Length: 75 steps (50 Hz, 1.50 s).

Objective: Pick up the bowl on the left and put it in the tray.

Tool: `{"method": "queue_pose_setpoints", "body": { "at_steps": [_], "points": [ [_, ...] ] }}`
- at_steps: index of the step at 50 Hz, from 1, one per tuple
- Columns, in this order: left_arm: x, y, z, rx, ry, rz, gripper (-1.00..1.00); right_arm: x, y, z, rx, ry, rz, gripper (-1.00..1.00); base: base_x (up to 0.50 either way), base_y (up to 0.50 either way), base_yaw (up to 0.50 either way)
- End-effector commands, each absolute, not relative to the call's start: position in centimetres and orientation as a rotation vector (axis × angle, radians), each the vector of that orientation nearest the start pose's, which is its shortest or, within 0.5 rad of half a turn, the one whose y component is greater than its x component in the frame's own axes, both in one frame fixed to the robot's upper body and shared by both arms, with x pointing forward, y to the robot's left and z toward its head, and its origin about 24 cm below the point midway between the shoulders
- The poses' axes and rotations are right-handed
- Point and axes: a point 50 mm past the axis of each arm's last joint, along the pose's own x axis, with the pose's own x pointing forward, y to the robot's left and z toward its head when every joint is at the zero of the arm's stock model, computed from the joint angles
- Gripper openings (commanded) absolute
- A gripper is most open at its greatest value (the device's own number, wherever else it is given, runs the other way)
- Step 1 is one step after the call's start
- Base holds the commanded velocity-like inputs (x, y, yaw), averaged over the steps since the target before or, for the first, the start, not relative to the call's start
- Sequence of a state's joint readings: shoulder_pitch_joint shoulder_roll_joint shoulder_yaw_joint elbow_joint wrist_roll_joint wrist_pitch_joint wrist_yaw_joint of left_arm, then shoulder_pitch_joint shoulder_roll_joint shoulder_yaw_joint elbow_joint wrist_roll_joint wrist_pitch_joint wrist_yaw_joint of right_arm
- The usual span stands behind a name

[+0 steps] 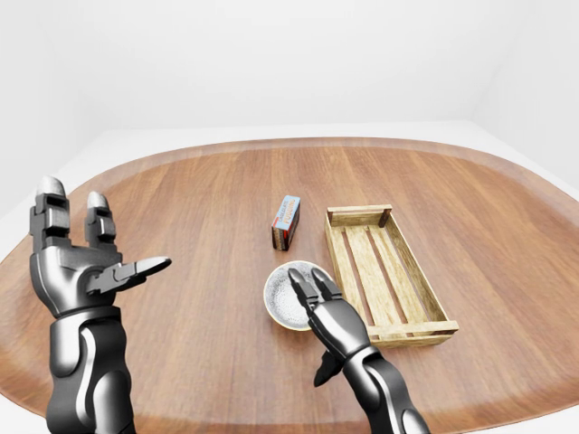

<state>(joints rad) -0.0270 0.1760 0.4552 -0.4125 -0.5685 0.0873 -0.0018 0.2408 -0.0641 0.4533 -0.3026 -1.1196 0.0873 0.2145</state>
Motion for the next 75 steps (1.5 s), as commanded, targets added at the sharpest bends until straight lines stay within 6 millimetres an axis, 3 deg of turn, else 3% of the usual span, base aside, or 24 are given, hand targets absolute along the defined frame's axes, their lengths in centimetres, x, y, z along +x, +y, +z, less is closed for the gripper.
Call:
{"method": "queue_pose_setpoints", "body": {
  "at_steps": [1, 3, 6, 13, 16, 18, 23, 26, 29, 36, 37, 39, 42, 48, 55, 57, 61, 66, 69, 75],
  "points": [
    [22.0, 26.4, 16.2, -0.303, -0.506, 0.248, 1.00, 19.6, -7.1, 3.4, -1.115, -0.006, 0.480, 1.00, 0.00, 0.00, 0.00],
    [22.2, 26.3, 15.1, -0.303, -0.465, 0.242, 1.00, 19.7, -7.1, 3.2, -1.127, 0.003, 0.486, 1.00, 0.00, 0.00, 0.00],
    [22.0, 26.6, 16.4, -0.305, -0.516, 0.251, 1.00, 20.0, -7.1, 3.2, -1.132, 0.011, 0.487, 1.00, 0.00, 0.00, 0.00],
    [22.1, 26.6, 15.7, -0.304, -0.487, 0.249, 1.00, 19.9, -7.2, 2.0, -1.121, 0.060, 0.511, 1.00, 0.00, 0.00, 0.00],
    [21.8, 26.6, 16.6, -0.306, -0.527, 0.255, 1.00, 20.1, -7.3, 2.0, -1.134, 0.064, 0.513, 1.00, 0.00, 0.00, 0.00],
    [22.0, 26.5, 15.8, -0.305, -0.493, 0.250, 1.00, 20.1, -7.2, 1.9, -1.139, 0.067, 0.517, 1.00, 0.00, 0.00, 0.00],
    [22.0, 26.6, 16.5, -0.306, -0.520, 0.253, 1.00, 20.2, -7.0, 1.6, -1.148, 0.076, 0.525, 1.00, 0.00, 0.00, 0.00],
    [22.1, 26.5, 15.2, -0.305, -0.467, 0.247, 1.00, 20.2, -6.8, 1.4, -1.149, 0.080, 0.532, 1.00, 0.00, 0.00, 0.00],
    [22.0, 26.5, 16.0, -0.305, -0.498, 0.251, 1.00, 20.2, -6.8, 1.3, -1.151, 0.082, 0.535, 1.00, 0.00, 0.00, 0.00],
    [22.2, 26.4, 15.1, -0.305, -0.462, 0.249, 1.00, 20.3, -6.7, 1.1, -1.157, 0.095, 0.554, 1.00, 0.00, 0.00, 0.00],
    [22.0, 26.5, 16.2, -0.306, -0.507, 0.255, 1.00, 20.3, -6.6, 1.1, -1.159, 0.095, 0.560, 1.00, 0.00, 0.00, 0.00],
    [21.9, 26.6, 16.6, -0.307, -0.522, 0.257, 1.00, 20.2, -6.4, 1.1, -1.171, 0.094, 0.568, 1.00, 0.00, 0.00, 0.00],
    [22.1, 26.6, 15.3, -0.305, -0.471, 0.251, 1.00, 20.4, -6.3, 1.1, -1.187, 0.092, 0.578, 1.00, 0.00, 0.00, 0.00],
    [22.2, 26.6, 15.1, -0.309, -0.465, 0.252, 1.00, 20.3, -6.3, 0.3, -1.227, 0.124, 0.608, 1.00, 0.00, 0.00, 0.00],
    [21.9, 26.7, 16.6, -0.310, -0.524, 0.258, 1.00, 20.4, -6.3, 0.5, -1.250, 0.134, 0.621, 1.00, 0.00, 0.00, 0.00],
    [22.1, 26.6, 15.3, -0.308, -0.474, 0.252, 1.00, 20.6, -6.4, 0.5, -1.257, 0.138, 0.619, 1.00, 0.00, 0.00, 0.00],
    [21.9, 26.8, 16.4, -0.309, -0.517, 0.261, 1.00, 20.6, -6.4, 0.1, -1.281, 0.156, 0.632, 1.00, 0.00, 0.00, 0.00],
    [22.3, 26.7, 15.2, -0.308, -0.465, 0.253, 1.00, 21.0, -6.5, 0.2, -1.311, 0.162, 0.630, 1.00, 0.00, 0.00, 0.00],
    [22.0, 26.8, 16.5, -0.309, -0.519, 0.261, 1.00, 21.1, -6.5, 0.3, -1.317, 0.168, 0.637, 1.00, 0.00, 0.00, 0.00],
    [22.3, 26.6, 15.2, -0.308, -0.466, 0.252, 1.00, 21.2, -6.6, 0.5, -1.332, 0.172, 0.632, 1.00, 0.00, 0.00, 0.00]
  ]
}}
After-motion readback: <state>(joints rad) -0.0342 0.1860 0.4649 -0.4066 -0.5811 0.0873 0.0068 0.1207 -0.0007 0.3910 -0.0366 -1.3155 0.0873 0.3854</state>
